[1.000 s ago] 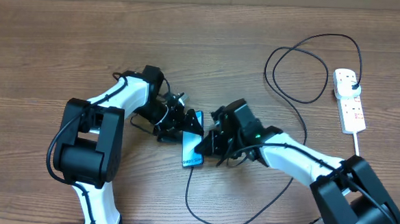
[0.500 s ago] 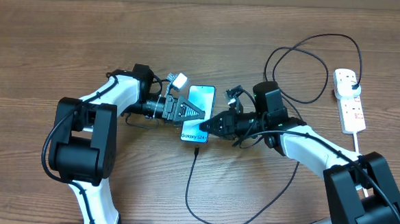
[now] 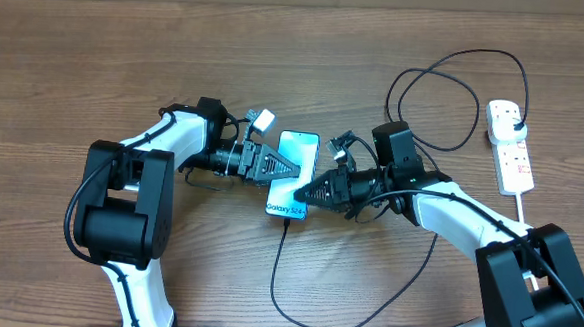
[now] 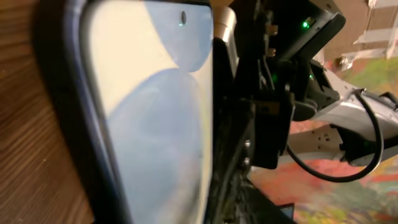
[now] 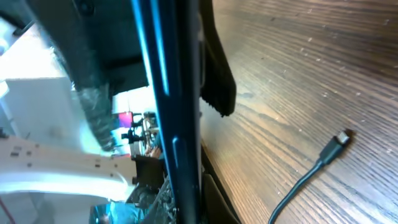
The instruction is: Plug charger to phone and switch on socket
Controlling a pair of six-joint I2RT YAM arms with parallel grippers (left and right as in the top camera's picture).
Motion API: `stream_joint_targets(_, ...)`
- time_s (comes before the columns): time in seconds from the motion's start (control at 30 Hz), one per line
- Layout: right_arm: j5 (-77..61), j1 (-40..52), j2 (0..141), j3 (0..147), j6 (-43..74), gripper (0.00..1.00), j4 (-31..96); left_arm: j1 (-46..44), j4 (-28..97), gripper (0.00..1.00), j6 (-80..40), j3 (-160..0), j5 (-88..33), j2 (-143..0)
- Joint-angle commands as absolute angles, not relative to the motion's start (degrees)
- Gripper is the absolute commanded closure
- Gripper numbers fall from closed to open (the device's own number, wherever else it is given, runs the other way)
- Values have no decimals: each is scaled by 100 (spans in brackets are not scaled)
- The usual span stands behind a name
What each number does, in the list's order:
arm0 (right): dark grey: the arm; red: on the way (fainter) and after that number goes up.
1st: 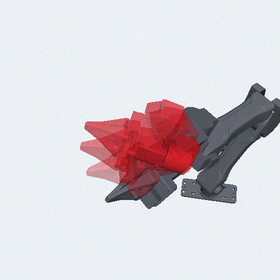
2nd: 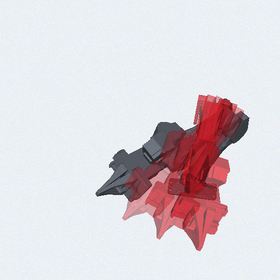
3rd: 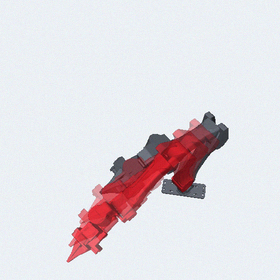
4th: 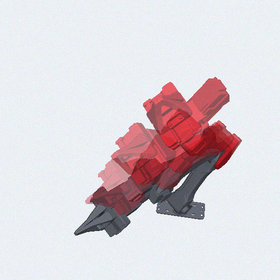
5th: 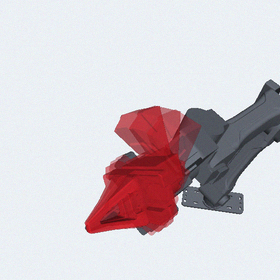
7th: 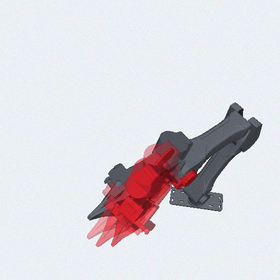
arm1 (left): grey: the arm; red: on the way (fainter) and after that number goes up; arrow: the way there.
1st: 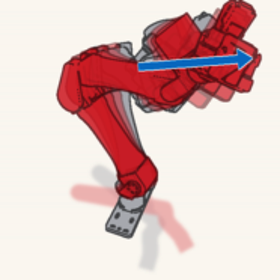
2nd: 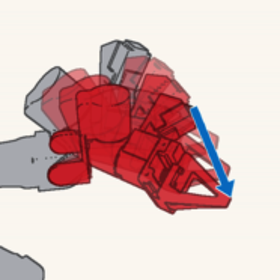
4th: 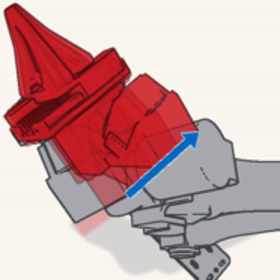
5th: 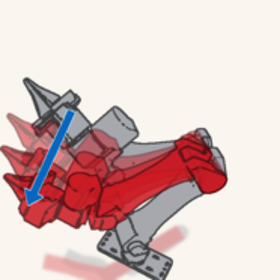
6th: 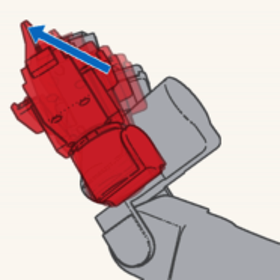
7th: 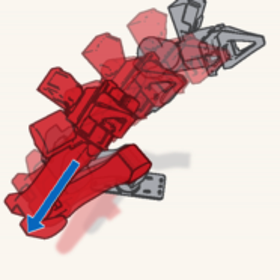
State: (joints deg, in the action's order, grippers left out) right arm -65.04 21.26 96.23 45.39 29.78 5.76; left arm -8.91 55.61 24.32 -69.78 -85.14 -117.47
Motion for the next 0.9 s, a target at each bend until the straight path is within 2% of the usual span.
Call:
stream_joint_targets(0.0, -6420, 2152, 9579, 4506, 2827, 96, 718, -856, 5551, 72, 2484, -7035, -9061, -11699)
stream_joint_targets(0.1, -6418, 2152, 9579, 4506, 2707, 96, 794, -860, 5548, 81, 2255, -7037, -9061, -11699)
stream_joint_targets(0.17, -6423, 2152, 9579, 4506, 2596, 93, 838, -860, 5551, 96, 2154, -7035, -9061, -11699)
stream_joint_targets(0.2, -6451, 2150, 9579, 4506, 2532, 91, 843, -860, 5553, 96, 2154, -7035, -9059, -11699)
stream_joint_targets(0.33, -6836, 1962, 9579, 4508, 2502, 66, 635, -860, 5575, 96, 1680, -7035, -8532, -11699)
stream_joint_targets(0.47, -6899, 1518, 9579, 4512, 2521, 38, 589, -867, 6034, 96, 886, -7032, -7614, -11699)
stream_joint_targets(0.57, -6475, 1129, 9579, 4510, 2521, 25, 725, -871, 6827, 96, 851, -7032, -7435, -11699)
stream_joint_targets(0.6, -5800, 921, 9579, 4510, 2523, 9, 965, -871, 7391, 96, 854, -7032, -7275, -11699)
stream_joint_targets(0.63, -5389, 860, 9579, 4510, 2521, 0, 1098, -871, 7690, 96, 851, -7032, -7188, -11699)
stream_joint_targets(0.87, -2943, 797, 9579, 4510, 2521, 0, 2082, -871, 9356, 96, 858, -7032, -6836, -11699)
